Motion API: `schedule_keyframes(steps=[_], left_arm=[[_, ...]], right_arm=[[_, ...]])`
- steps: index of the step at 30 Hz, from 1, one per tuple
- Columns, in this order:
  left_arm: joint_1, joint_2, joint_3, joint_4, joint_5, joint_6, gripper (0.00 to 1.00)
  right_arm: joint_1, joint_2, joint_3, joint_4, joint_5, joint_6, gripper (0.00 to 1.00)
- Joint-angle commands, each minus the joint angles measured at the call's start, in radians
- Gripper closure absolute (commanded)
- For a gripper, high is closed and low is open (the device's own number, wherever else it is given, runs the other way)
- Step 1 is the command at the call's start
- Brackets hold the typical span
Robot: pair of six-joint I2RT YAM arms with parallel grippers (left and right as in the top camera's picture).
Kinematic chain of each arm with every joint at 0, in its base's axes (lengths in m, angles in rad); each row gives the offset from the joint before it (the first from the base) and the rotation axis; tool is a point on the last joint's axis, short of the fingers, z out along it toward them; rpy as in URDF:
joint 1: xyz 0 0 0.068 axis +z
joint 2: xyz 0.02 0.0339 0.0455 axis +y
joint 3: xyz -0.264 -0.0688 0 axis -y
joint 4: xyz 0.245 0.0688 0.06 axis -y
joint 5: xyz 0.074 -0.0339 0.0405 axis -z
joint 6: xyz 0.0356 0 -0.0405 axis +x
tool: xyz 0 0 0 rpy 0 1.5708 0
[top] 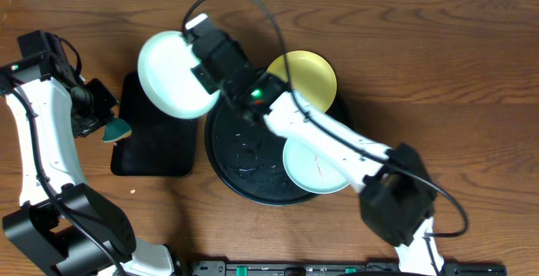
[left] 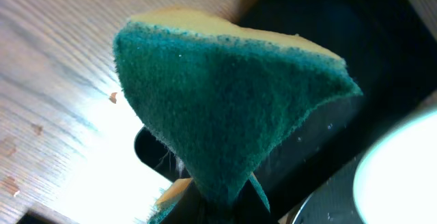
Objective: Clean dirty plates on tray and stack at the side
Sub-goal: 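Lift the cleaned blue plate with the right gripper and place it right, then release the blue plate and move the right gripper to the other blue plate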
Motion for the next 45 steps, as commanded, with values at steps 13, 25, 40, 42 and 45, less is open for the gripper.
schedule_keyframes(steps=[13, 25, 40, 42, 45], left_arm=[[-0.261, -0.009, 0.020, -0.005, 0.020, 0.052, 0.93], [-0.406, -0.009, 0.020, 0.018, 0.021, 0.051, 0.93], [-0.438, -0.009, 0.020, 0.043, 0.021, 0.051, 0.92], [-0.438, -0.009, 0.020, 0.043, 0.021, 0.051, 0.93], [-0.438, -0.009, 0.020, 0.043, 0.021, 0.051, 0.92]], right_arm=[[-0.621, -0.335, 0.014, -0.607, -0.549, 0.256, 0.99], [-1.071, -0.336, -0.152, -0.884, -0.486, 0.122, 0.99], [-1.149, -0.336, -0.721, -0.350, -0.368, -0.165, 0.99], [-1.149, -0.336, -0.761, -0.286, -0.364, -0.184, 0.99], [-1.149, -0.336, -0.803, -0.222, -0.357, -0.184, 0.99]])
